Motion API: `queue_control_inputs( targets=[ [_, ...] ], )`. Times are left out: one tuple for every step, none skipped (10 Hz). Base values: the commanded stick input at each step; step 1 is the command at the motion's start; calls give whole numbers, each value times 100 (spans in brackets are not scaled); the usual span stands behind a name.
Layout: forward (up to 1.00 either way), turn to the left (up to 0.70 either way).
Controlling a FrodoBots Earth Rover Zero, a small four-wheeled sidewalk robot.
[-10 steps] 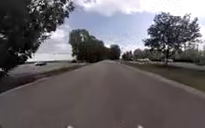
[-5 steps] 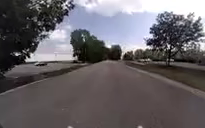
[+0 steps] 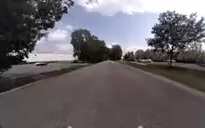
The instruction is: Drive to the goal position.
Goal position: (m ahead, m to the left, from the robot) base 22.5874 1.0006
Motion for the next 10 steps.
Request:
queue_control_inputs(
  targets=[
    [70,-35],
    [70,-15],
    [70,0],
    [70,0],
    [70,0],
    [70,0],
    [70,0],
    [70,0],
    [70,0],
    [70,0]
  ],
)
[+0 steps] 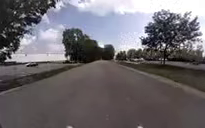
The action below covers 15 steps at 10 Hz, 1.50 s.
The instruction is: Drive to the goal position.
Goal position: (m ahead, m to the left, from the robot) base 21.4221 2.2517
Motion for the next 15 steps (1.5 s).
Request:
queue_control_inputs(
  targets=[
    [70,0],
    [70,0],
    [70,0],
    [70,0],
    [70,0],
    [70,0],
    [70,10],
    [70,35],
    [70,35],
    [70,0],
    [70,0],
    [70,0],
    [70,0],
    [70,0],
    [70,0]
  ],
)
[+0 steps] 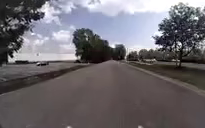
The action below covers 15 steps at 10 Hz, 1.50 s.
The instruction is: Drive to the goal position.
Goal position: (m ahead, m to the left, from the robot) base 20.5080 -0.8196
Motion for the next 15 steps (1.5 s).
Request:
queue_control_inputs(
  targets=[
    [70,0],
    [70,0],
    [70,0],
    [70,0],
    [70,0],
    [70,0],
    [70,0],
    [70,0],
    [70,0],
    [70,0],
    [70,0],
    [70,0],
    [70,0],
    [70,0],
    [70,0]
  ],
)
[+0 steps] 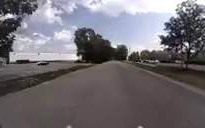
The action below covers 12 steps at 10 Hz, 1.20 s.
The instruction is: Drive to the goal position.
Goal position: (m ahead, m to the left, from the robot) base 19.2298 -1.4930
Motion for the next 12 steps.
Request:
queue_control_inputs(
  targets=[
    [70,0],
    [70,0],
    [70,0],
    [70,0],
    [70,0],
    [70,-10],
    [70,-35],
    [70,-32],
    [70,0],
    [70,0],
    [70,0],
    [70,0]
  ],
)
